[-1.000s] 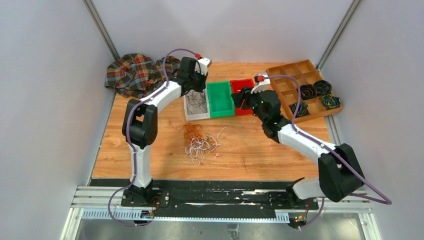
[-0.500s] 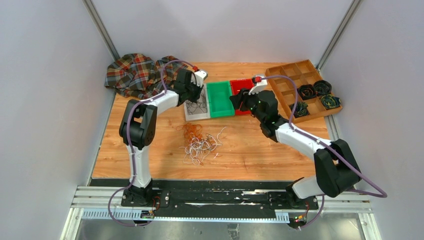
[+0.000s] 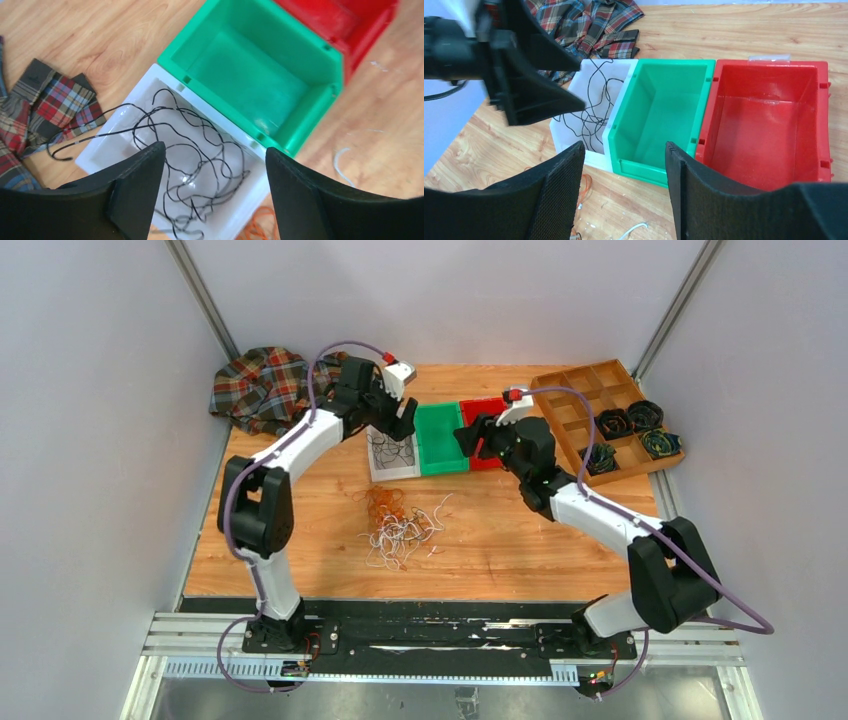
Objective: Untangle the cables
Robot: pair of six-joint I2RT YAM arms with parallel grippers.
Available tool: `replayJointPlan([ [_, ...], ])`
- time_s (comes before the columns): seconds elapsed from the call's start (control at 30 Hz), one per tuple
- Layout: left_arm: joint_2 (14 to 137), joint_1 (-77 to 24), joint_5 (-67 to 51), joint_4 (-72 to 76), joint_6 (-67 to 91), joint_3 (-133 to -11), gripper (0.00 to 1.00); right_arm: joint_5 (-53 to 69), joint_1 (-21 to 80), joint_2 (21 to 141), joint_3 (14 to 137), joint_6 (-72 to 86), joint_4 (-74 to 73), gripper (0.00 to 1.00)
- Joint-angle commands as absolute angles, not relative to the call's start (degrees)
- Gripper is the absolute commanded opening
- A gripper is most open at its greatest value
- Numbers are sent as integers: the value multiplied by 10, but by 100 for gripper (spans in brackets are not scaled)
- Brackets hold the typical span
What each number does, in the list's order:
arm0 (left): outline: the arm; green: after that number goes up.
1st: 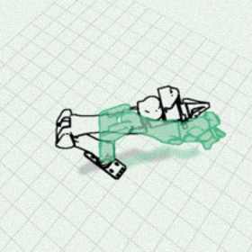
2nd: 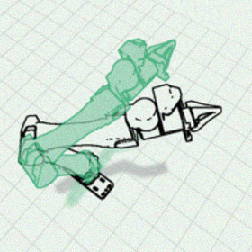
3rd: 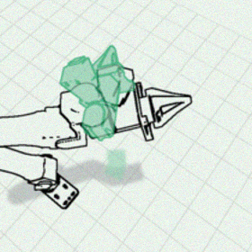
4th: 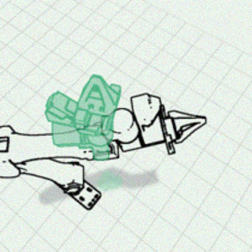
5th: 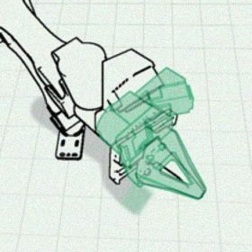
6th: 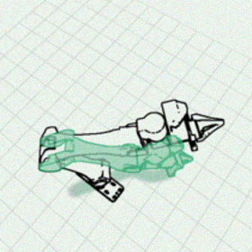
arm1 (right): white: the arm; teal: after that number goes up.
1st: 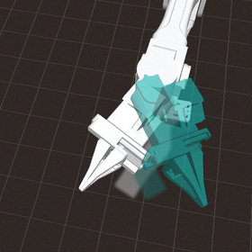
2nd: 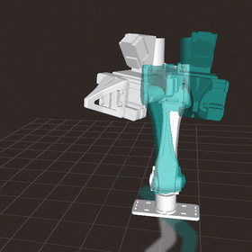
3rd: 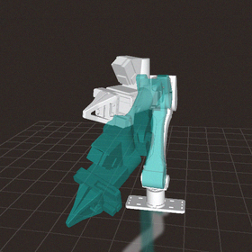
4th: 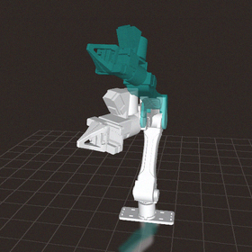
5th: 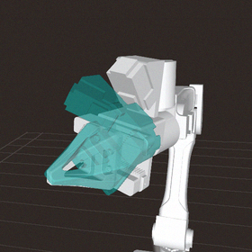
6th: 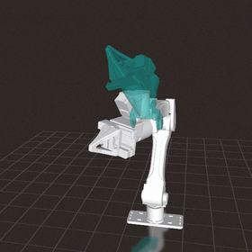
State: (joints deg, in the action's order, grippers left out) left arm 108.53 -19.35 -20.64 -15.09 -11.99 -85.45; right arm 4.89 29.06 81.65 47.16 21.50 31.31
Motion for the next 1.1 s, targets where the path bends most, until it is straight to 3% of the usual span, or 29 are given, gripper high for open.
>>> replayJointPlan([
  [0.0, 999, -189, -259, -215, -136, -837, 82, 54, 283, 832, 513, 209, 304, 60],
  [0.1, 960, -176, -282, -256, -140, -846, 97, 58, 283, 847, 534, 209, 296, 61],
  [0.3, 942, -145, -278, -247, -116, -860, 94, 59, 284, 862, 554, 208, 292, 60],
  [0.43, 1005, -111, -248, -197, -48, -901, 91, 54, 286, 854, 546, 200, 289, 60],
  [0.7, 1139, -69, -231, -154, 69, -1004, 100, 55, 296, 848, 543, 179, 285, 59],
  [0.83, 1180, -62, -254, -143, 111, -1022, 94, 57, 301, 855, 543, 175, 287, 57],
  [1.07, 1195, -62, -306, -48, 190, -973, 67, 54, 302, 857, 539, 173, 286, 54],
])
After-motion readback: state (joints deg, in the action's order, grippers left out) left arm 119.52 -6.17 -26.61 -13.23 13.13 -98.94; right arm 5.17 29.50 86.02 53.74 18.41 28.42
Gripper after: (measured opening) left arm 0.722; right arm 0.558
